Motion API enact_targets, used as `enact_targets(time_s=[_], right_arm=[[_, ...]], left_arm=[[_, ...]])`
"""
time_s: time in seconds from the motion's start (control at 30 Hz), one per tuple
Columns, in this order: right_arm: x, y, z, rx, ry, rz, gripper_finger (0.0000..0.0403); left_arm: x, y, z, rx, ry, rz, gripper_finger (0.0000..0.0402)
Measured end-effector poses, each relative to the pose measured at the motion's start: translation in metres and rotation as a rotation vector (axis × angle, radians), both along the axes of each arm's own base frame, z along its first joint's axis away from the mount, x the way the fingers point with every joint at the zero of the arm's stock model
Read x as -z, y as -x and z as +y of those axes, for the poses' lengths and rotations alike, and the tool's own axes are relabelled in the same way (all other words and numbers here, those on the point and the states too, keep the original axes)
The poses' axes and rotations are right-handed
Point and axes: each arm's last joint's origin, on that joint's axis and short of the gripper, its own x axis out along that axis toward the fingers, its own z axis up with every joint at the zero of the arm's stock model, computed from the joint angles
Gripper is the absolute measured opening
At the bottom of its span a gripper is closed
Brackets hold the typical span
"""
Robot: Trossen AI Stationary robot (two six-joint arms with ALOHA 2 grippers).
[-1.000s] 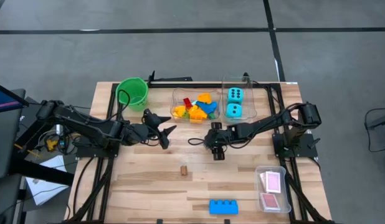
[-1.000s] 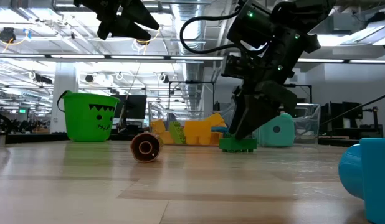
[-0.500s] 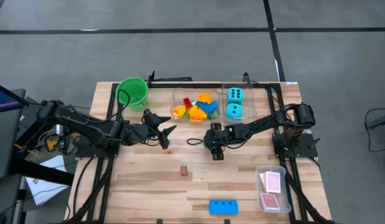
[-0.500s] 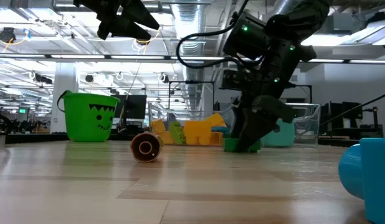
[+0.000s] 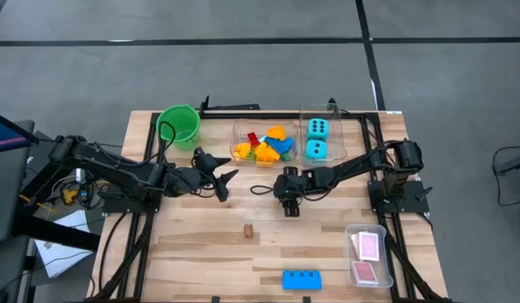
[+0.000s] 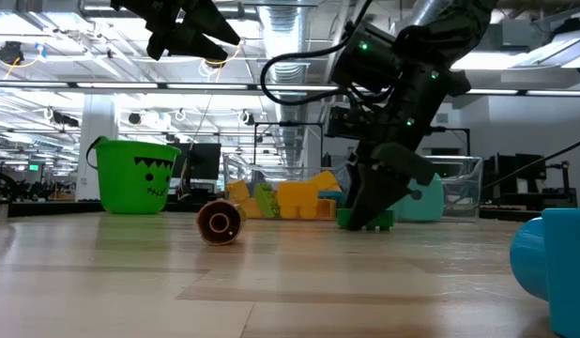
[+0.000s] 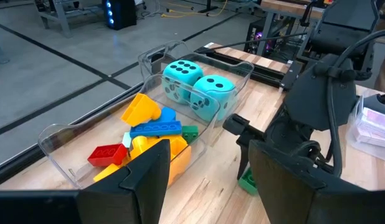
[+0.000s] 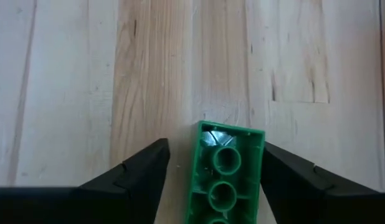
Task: Pick & Place Toys
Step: Put the green gamepiece into the left transparent bin
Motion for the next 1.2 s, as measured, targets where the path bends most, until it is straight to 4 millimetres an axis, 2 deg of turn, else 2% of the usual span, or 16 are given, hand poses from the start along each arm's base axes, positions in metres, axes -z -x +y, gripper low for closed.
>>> enact_targets(time_s=[0.1, 0.27, 0.53, 0.63, 0.93, 1.07, 1.2], right_arm=[[0.0, 0.0, 0.0, 0.0, -0.006, 0.001, 0.0205], [0.0, 0.001, 0.0, -0.005, -0.015, 0.006, 0.013], [-0.014, 0.007, -0.004, 0.007, -0.06, -0.005, 0.013], [-0.03, 0.009, -0.003, 0.006, -0.047, -0.059, 0.013], [-0.104, 0.006, -0.006, 0.164, 0.136, -0.497, 0.013], [-0.119, 0.007, -0.013, 0.243, 0.224, -0.584, 0.013], [-0.123, 0.008, -0.039, 0.361, 0.284, -0.615, 0.013]], left_arm=[[0.0, 0.0, 0.0, -0.001, 0.0, 0.0, 0.0213], [0.0, 0.0, 0.0, 0.0, 0.0, 0.0, 0.0213], [0.0, 0.0, 0.0, 0.0, 0.0, 0.0, 0.0213], [0.0, 0.0, 0.0, -0.001, 0.0, 0.0, 0.0213], [0.0, 0.0, 0.001, -0.005, 0.0, 0.0, 0.0213], [0.0, 0.0, 0.001, -0.005, 0.0, 0.0, 0.0213], [0.0, 0.0, 0.001, -0.005, 0.0, -0.001, 0.0213]])
